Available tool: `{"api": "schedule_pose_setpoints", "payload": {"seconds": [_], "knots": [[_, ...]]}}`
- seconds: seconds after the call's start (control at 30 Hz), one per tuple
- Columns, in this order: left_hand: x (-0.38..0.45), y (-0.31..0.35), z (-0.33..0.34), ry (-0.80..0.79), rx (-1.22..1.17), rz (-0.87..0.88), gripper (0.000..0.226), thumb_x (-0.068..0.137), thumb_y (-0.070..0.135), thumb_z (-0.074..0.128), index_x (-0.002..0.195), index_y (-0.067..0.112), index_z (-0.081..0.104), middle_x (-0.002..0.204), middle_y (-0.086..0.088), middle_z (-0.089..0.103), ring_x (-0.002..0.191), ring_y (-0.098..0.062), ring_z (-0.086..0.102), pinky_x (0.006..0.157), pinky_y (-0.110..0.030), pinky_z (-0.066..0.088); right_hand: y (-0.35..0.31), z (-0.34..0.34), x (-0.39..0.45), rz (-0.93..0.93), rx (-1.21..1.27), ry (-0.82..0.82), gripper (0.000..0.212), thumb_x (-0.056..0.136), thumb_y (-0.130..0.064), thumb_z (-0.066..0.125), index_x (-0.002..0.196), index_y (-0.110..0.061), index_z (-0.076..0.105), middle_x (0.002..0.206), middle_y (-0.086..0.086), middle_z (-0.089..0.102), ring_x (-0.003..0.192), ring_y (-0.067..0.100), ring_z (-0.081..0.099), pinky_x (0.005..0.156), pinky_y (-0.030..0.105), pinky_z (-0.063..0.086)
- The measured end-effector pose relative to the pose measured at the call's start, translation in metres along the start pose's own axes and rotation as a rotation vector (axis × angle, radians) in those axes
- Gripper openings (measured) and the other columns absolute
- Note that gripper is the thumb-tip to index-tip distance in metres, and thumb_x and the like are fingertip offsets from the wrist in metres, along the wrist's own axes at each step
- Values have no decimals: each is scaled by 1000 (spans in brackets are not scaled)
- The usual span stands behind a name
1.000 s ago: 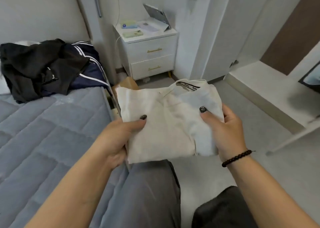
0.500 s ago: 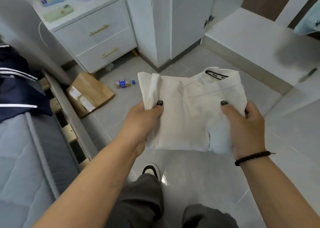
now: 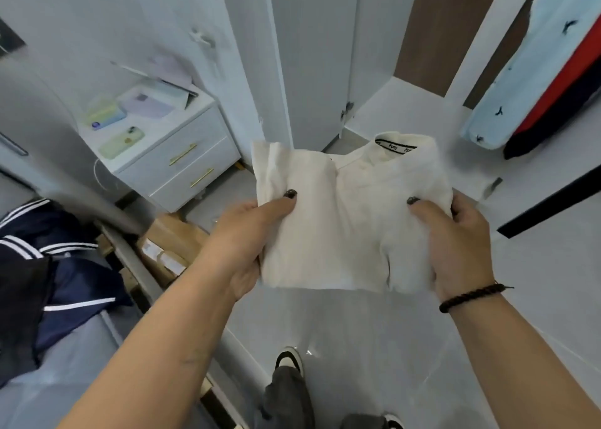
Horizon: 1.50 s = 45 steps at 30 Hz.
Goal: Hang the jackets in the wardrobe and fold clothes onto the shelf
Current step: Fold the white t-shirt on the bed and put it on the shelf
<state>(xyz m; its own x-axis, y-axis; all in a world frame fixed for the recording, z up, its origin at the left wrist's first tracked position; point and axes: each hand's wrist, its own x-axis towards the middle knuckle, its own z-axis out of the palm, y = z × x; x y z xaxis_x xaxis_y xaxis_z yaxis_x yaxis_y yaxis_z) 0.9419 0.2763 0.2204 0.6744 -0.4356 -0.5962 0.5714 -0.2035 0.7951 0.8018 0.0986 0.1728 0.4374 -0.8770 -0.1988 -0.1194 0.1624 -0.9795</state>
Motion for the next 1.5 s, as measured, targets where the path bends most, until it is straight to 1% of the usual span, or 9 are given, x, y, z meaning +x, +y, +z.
{"api": "schedule_pose_setpoints", "payload": {"seconds": [0.17, 0.4, 0.53, 0.73, 0.83, 1.03, 1.3, 1.37, 1.5], "knots": [[-31, 78, 8, -170, -81, -58, 28, 79, 27, 75, 102, 10, 72, 96, -8, 76, 84, -24, 74, 60, -35, 59, -99, 3, -8, -63, -24, 30, 10, 79, -17, 65, 72, -24, 65, 64, -19, 62, 62, 0, 60, 62, 29, 52], [-50, 171, 4, -301, -119, 33, 47, 66, 38, 82, 106, 15, 73, 101, -7, 75, 89, -27, 73, 64, -37, 58, -222, 16, -15, -190, -45, 67, 14, 80, -18, 65, 77, -31, 70, 78, -13, 70, 77, 12, 66, 61, 29, 50], [-57, 210, -9, -318, -124, 100, 58, 53, 40, 85, 106, 17, 74, 101, -9, 75, 89, -30, 73, 69, -40, 58, -256, 36, -21, -227, -12, 68, 16, 80, -21, 67, 71, -34, 69, 73, -14, 70, 75, 12, 66, 60, 30, 51], [-65, 261, -13, -334, -72, 213, 52, 59, 40, 83, 104, 18, 74, 101, -11, 75, 90, -34, 72, 85, -53, 55, -302, 54, -21, -276, 68, 47, 12, 81, -19, 67, 84, -29, 71, 84, -7, 74, 77, 15, 70, 66, 35, 55], [-65, 284, -3, -337, -61, 283, 52, 56, 41, 82, 101, 17, 74, 99, -11, 75, 87, -33, 73, 81, -47, 55, -331, 53, -13, -338, 68, 39, 14, 82, -17, 66, 81, -30, 71, 84, -5, 74, 75, 14, 70, 65, 35, 56], [-63, 329, 40, -339, -44, 376, 33, 81, 38, 71, 106, 16, 71, 95, -8, 76, 81, -29, 74, 70, -39, 55, -379, 41, 15, -442, 54, 69, 8, 83, -15, 66, 85, -22, 70, 81, -4, 72, 75, 17, 69, 61, 32, 54], [-28, 382, 127, -369, -100, 408, 32, 83, 38, 70, 107, 17, 69, 88, -8, 76, 75, -28, 74, 63, -36, 55, -441, 12, 92, -483, 55, 125, 2, 81, -12, 65, 80, -10, 66, 78, 8, 69, 72, 23, 64, 63, 34, 49], [-14, 399, 154, -365, -111, 423, 32, 84, 40, 68, 104, 15, 69, 84, -8, 76, 70, -28, 74, 59, -34, 54, -459, -1, 119, -500, 41, 142, 12, 81, -14, 65, 78, -3, 62, 77, 14, 64, 70, 24, 59, 63, 34, 45], [14, 435, 210, -324, -93, 464, 41, 87, 51, 62, 103, 14, 69, 87, -8, 76, 83, -31, 72, 73, -42, 56, -492, -29, 173, -426, 59, 137, 20, 83, -18, 62, 69, -4, 58, 68, 12, 63, 62, 21, 59, 60, 30, 45]]}}
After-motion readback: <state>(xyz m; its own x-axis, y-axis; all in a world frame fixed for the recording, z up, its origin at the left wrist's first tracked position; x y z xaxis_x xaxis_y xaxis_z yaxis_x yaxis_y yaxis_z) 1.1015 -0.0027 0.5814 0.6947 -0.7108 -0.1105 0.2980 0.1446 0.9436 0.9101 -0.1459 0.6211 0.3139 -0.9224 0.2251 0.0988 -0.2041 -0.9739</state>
